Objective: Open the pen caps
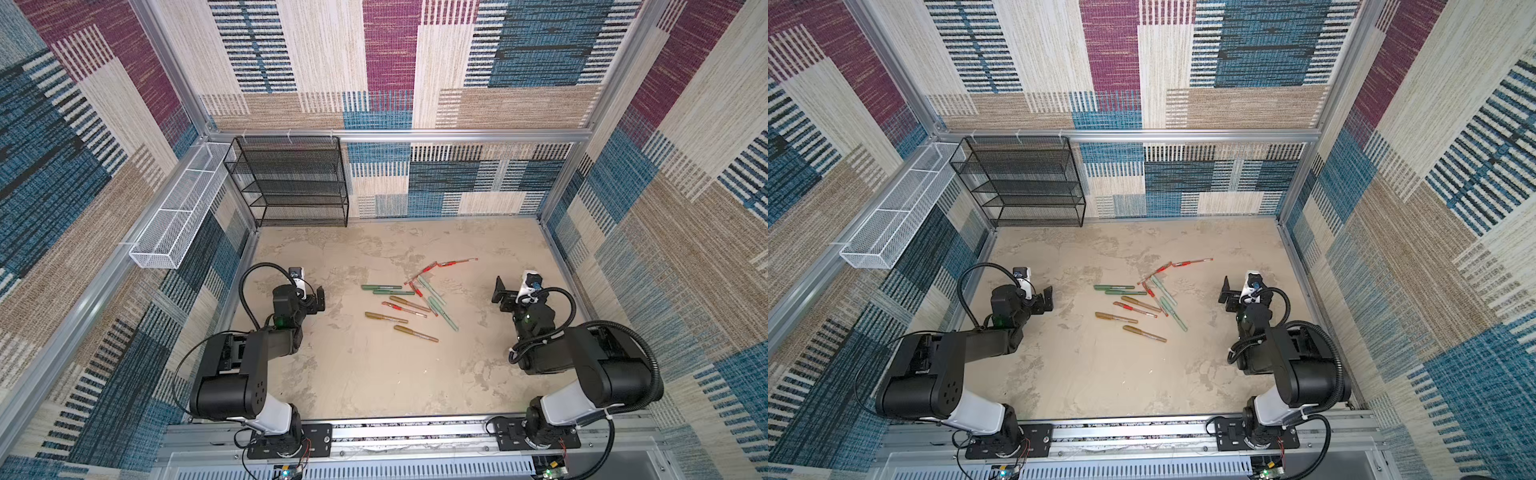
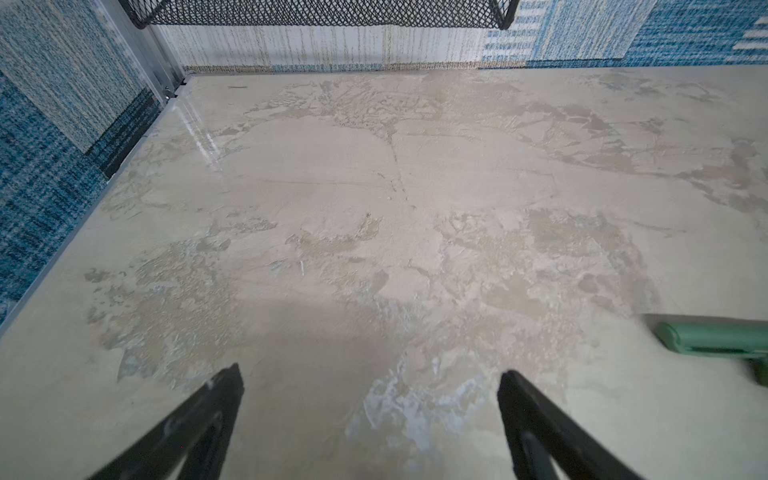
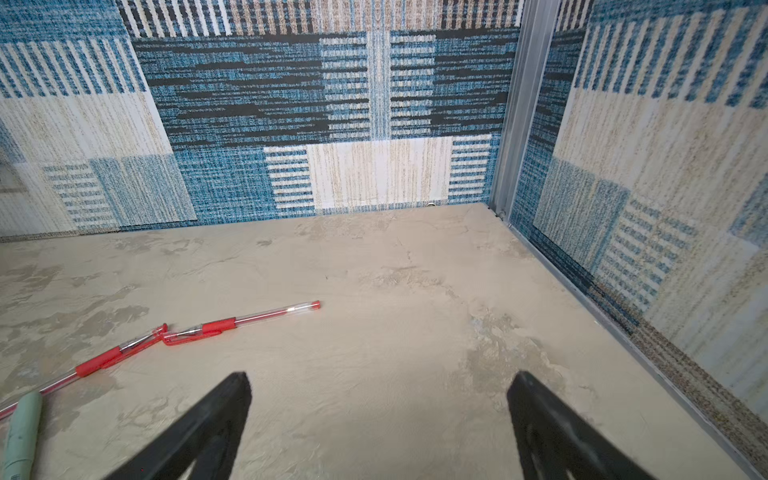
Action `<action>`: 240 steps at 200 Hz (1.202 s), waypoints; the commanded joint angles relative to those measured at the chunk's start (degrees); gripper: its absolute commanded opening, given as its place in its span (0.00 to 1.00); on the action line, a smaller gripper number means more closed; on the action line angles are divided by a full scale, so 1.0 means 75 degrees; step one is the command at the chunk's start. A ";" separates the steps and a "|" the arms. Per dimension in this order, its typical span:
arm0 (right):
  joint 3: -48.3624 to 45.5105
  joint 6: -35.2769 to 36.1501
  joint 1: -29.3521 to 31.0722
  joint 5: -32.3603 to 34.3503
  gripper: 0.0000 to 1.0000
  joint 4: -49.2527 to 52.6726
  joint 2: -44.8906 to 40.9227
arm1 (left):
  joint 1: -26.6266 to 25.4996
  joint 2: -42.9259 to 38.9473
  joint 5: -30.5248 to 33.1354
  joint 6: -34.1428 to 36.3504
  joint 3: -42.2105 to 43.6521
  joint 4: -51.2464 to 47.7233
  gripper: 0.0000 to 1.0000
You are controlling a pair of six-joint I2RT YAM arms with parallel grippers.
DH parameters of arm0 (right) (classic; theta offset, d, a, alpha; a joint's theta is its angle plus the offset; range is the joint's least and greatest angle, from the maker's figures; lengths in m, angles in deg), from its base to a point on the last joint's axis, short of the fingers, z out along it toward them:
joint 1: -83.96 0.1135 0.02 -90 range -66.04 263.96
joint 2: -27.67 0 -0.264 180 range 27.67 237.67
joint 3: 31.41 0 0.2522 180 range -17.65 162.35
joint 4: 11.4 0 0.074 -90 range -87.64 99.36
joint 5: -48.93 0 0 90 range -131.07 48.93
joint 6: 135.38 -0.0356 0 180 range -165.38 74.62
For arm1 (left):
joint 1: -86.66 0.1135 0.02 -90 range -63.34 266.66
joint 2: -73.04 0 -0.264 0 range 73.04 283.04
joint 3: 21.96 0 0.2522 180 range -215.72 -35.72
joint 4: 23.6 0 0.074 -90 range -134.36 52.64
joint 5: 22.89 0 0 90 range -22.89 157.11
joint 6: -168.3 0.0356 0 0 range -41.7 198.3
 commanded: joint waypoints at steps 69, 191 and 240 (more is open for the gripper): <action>-0.0014 -0.0070 -0.0001 0.0011 1.00 -0.0273 -0.0010 | -0.0053 -0.0024 0.0130 -0.0068 -0.0020 0.0178 0.99; 0.0021 -0.0047 -0.0001 -0.0026 1.00 0.0069 -0.0386 | -0.0077 -0.0444 0.0000 0.0038 -0.0117 -0.0222 0.99; 0.1813 -0.0059 -0.0001 -0.0569 1.00 0.3364 -0.1235 | -0.0088 -0.1559 -0.0980 0.0609 -0.2906 -0.5531 0.99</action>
